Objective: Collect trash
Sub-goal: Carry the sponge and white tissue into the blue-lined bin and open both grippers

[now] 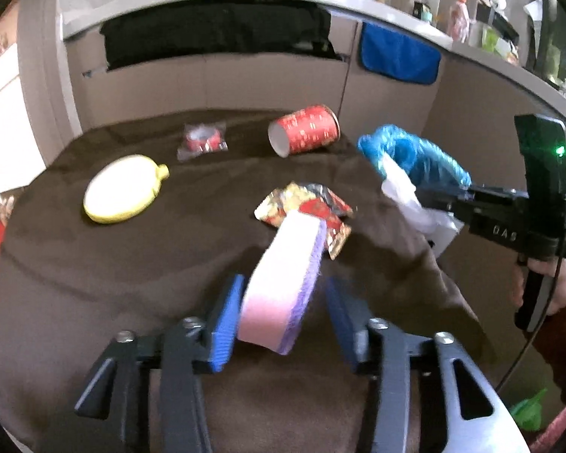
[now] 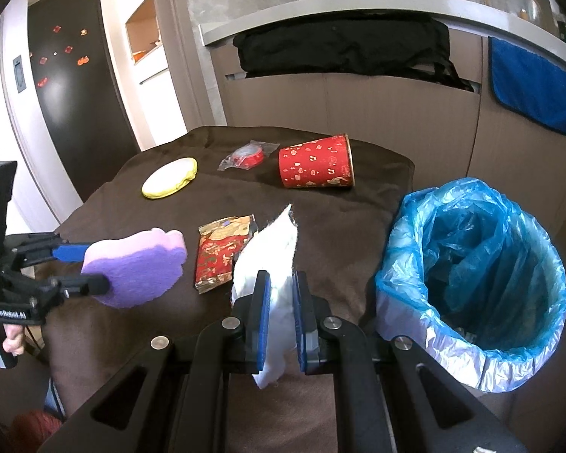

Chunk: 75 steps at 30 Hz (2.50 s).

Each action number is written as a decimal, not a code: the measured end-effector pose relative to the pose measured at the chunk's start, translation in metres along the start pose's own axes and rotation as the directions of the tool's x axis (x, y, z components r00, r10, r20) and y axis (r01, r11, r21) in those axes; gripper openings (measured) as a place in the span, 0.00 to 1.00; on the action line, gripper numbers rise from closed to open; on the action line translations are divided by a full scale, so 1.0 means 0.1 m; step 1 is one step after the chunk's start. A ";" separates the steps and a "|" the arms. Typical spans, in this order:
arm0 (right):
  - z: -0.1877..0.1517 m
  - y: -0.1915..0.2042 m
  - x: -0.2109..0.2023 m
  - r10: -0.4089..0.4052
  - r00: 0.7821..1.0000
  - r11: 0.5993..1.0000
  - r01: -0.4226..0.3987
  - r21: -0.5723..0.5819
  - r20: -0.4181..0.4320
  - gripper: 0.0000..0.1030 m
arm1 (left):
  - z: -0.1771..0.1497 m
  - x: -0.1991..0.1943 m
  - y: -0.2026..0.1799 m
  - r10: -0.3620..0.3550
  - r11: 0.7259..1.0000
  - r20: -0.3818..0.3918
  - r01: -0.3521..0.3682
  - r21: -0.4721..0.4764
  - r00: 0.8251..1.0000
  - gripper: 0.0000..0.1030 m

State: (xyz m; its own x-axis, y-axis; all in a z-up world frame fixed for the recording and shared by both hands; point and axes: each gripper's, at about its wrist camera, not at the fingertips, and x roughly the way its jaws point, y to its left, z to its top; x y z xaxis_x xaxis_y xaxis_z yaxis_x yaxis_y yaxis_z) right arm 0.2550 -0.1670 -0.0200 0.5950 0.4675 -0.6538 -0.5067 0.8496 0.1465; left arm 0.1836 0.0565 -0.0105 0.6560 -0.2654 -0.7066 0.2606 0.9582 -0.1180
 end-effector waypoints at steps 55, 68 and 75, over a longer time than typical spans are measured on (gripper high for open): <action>-0.20 -2.30 -0.28 -0.253 0.967 0.918 0.226 0.325 0.041 0.10 | 1.37 2.06 -1.86 -0.136 0.990 0.045 0.137 -0.028 0.990 0.32; -0.21 -2.29 -0.31 -0.253 0.962 0.921 0.206 0.332 0.104 0.16 | 1.39 2.12 -1.77 -0.101 0.993 0.057 0.104 -0.049 0.993 0.52; -0.15 -2.14 -0.35 -0.239 0.966 0.928 0.198 0.315 0.096 0.23 | 1.42 1.74 -1.58 -0.091 0.995 0.108 0.095 -0.036 0.990 0.53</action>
State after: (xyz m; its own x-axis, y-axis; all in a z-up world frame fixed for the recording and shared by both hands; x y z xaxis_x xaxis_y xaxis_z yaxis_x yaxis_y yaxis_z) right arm 0.3327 -0.3686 -0.0394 0.7556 0.2724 -0.5957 -0.1562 0.9581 0.2400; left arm 0.3570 -0.1562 -0.0162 0.7025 -0.3612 -0.6132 0.2963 0.9318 -0.2094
